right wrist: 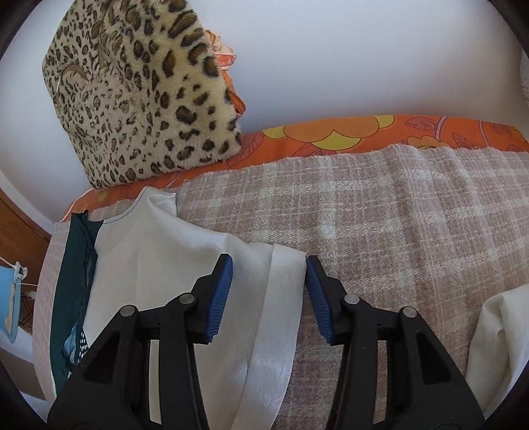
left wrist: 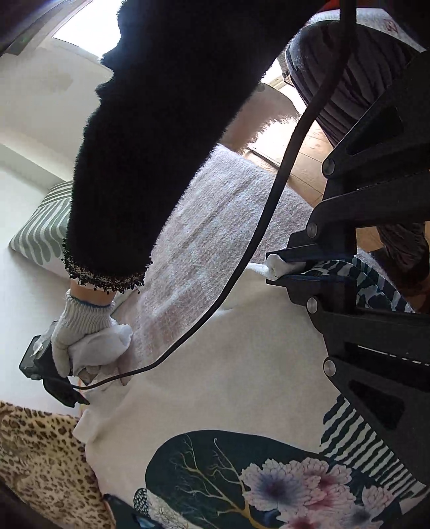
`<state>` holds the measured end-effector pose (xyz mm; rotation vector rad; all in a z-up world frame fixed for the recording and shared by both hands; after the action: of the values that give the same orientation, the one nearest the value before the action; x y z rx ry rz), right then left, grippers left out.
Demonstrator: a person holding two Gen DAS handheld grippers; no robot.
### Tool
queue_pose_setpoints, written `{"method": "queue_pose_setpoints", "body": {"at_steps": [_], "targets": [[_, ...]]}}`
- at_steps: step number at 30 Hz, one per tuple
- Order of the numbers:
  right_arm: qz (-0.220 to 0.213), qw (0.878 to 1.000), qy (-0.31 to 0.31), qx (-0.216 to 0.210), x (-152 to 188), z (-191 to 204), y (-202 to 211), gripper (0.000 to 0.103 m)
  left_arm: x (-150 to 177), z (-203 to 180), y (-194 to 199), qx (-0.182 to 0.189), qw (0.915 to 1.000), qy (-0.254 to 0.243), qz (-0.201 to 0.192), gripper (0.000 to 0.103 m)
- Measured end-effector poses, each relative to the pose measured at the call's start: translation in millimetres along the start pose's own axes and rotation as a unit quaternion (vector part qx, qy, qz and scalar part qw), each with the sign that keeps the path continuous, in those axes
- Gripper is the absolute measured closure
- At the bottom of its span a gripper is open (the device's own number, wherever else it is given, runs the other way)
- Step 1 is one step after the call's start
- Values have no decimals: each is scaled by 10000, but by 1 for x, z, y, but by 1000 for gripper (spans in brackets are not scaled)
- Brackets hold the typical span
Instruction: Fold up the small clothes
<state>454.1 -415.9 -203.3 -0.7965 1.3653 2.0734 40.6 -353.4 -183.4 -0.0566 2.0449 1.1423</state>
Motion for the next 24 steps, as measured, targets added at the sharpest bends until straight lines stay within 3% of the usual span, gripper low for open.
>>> {"method": "queue_pose_setpoints", "body": {"at_steps": [1, 2, 4, 14, 24], "targets": [[30, 10000, 53, 72, 0, 0, -1, 86, -1, 1, 0, 12, 10000, 21, -23, 99], [77, 9999, 87, 99, 1, 1, -3, 93, -1, 2, 1, 40, 10000, 44, -40, 99], [81, 9997, 145, 183, 1, 3, -2, 97, -3, 2, 3, 119, 9998, 154, -98, 99], [2, 9952, 269, 937, -27, 16, 37, 98, -5, 28, 39, 250, 9955, 775, -487, 99], [123, 9868, 928, 1322, -39, 90, 35, 98, 11, 65, 65, 113, 9896, 1265, -683, 99]]}}
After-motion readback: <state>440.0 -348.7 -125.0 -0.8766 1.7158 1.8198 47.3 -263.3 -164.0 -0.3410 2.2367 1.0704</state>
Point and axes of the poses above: each gripper's, at about its wrist camera, not at the fingertips, and y roughly against the way its jaws point, z to its left, x to its underside, the point moved 10 cm from there along -y, roughly the way its jaws point, and after that the axes turned 8 degrees about -x, right-handed, at the moved point
